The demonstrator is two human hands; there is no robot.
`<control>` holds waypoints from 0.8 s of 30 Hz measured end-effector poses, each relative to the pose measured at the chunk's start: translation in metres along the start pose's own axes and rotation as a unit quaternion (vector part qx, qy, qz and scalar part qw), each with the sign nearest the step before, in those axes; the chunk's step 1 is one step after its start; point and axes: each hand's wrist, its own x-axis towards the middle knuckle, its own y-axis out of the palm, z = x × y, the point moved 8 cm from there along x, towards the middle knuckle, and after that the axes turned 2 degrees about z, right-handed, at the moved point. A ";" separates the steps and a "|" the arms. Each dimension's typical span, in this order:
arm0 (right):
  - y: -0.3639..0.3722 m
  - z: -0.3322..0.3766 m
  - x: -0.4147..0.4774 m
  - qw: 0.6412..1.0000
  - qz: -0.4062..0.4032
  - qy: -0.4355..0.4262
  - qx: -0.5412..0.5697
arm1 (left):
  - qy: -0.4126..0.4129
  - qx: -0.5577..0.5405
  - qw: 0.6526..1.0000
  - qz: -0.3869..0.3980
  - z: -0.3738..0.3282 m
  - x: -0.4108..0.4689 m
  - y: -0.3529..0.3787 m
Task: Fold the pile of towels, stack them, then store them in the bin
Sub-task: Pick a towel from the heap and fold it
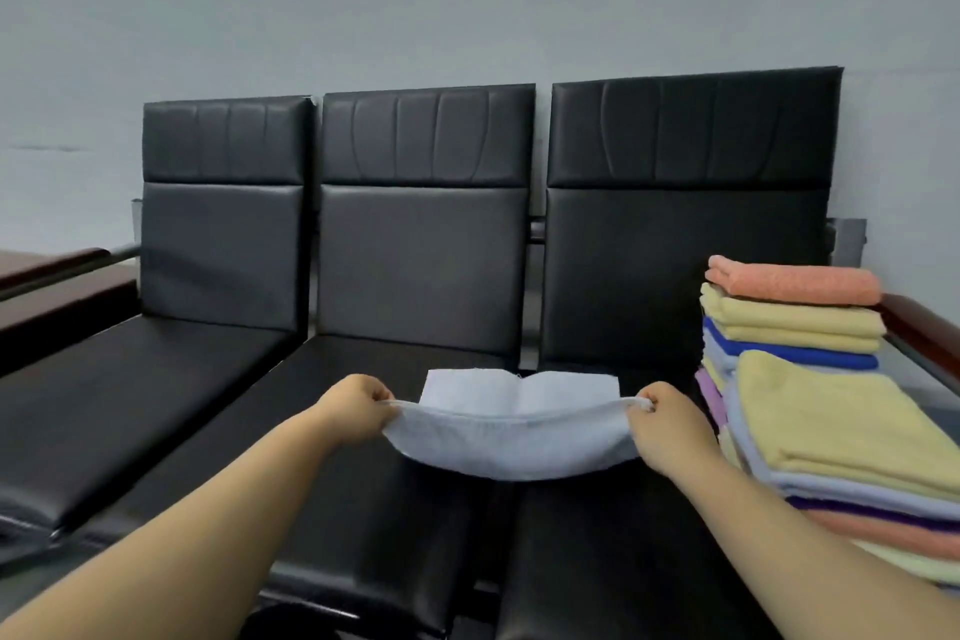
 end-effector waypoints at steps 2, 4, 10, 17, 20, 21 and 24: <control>0.010 -0.011 -0.008 0.999 0.031 -0.007 -0.013 | -0.006 0.009 1.000 0.003 0.010 0.000 0.010; 0.015 -0.013 -0.011 0.999 0.040 -0.014 0.002 | -0.004 -0.036 0.999 -0.015 0.014 0.001 0.013; 0.022 -0.009 -0.015 0.989 0.075 -0.029 0.122 | -0.004 -0.174 0.983 -0.064 0.021 -0.001 0.026; 0.056 -0.029 -0.028 0.967 0.253 0.018 0.004 | -0.040 -0.063 0.996 0.040 0.041 -0.005 0.057; 0.060 -0.032 -0.022 0.972 0.230 0.032 0.017 | -0.048 -0.031 0.998 0.032 0.047 0.000 0.056; 0.061 -0.033 -0.017 0.976 0.214 0.038 0.028 | -0.052 -0.030 0.998 0.020 0.048 0.003 0.055; 0.062 -0.034 -0.002 0.985 0.158 0.035 0.060 | -0.054 -0.047 0.997 -0.024 0.046 0.012 0.052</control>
